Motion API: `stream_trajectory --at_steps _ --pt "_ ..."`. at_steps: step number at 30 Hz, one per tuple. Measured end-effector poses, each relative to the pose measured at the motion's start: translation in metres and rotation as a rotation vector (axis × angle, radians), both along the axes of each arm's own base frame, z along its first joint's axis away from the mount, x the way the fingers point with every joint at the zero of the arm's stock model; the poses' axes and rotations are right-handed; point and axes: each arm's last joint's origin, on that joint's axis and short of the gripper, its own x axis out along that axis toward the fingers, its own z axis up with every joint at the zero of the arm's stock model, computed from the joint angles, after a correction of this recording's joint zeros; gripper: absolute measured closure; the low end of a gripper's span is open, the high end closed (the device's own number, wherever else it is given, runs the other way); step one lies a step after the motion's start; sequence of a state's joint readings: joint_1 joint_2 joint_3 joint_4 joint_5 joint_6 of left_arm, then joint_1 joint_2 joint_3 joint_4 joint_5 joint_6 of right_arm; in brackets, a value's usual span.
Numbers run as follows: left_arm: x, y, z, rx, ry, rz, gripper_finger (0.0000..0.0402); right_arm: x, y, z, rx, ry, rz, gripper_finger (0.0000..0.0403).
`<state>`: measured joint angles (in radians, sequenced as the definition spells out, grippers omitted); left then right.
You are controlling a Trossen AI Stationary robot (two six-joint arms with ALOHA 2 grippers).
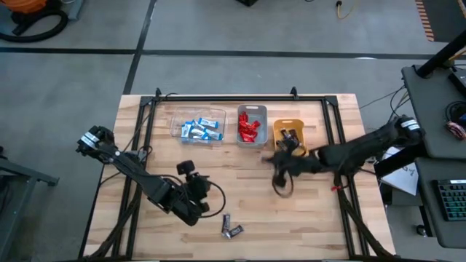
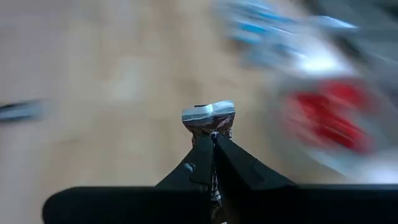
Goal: Organize candy in baskets
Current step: Put the brown chocolate into the yellow bin
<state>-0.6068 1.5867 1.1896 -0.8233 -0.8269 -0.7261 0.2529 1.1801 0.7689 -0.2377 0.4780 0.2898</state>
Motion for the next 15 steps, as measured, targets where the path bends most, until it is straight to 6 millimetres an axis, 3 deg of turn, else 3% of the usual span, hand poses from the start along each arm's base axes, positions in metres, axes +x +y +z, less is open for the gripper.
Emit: stream_trajectory --at_steps 7,15 --pt "0.001 0.0 0.006 -0.063 -0.033 0.058 0.0302 -0.037 -0.06 -0.009 0.03 0.168 -0.567 0.0394" --pt "0.003 -0.004 0.0 -0.23 -0.068 0.156 0.0302 -0.041 -0.086 -0.016 0.026 0.229 -0.69 0.0367"
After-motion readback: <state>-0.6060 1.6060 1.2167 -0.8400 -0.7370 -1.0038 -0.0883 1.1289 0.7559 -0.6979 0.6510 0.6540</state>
